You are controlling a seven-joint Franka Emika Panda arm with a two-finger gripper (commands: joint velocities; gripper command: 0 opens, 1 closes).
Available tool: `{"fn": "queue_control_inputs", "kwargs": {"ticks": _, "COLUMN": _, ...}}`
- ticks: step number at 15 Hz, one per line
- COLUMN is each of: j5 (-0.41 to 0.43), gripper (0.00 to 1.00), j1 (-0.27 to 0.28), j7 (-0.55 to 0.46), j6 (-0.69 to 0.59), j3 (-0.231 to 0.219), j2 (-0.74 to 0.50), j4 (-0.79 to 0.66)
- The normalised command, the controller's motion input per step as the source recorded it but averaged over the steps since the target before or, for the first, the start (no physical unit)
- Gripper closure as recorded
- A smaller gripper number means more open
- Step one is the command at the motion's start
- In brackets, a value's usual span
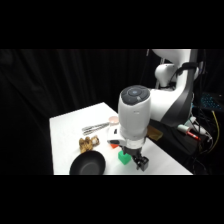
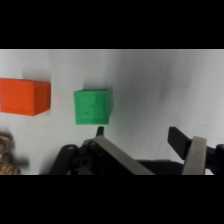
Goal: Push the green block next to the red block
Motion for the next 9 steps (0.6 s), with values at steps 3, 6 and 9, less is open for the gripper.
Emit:
{"fn": "queue_control_inputs", "kwargs": {"ticks": 3, "j5": 0.186, "gripper": 0.00, "j1": 0.024, "j7": 0.00, "j6": 0.20, "j3": 0.063, "j2": 0.10, "j4": 0.01}}
{"fn": "queue_control_inputs", "kwargs": {"ticks": 6, "j5": 0.186, "gripper": 0.00, "j1": 0.024, "j7": -0.02, "j6": 0.25, "j3": 0.054, "j2": 0.14, "j4": 0.02}}
{"fn": "queue_control_inputs", "kwargs": {"ticks": 9, "j5": 0.170, "gripper": 0.00, "j1": 0.011, "j7": -0.05, "j6": 0.28, "j3": 0.032, "j2": 0.15, "j4": 0.00}}
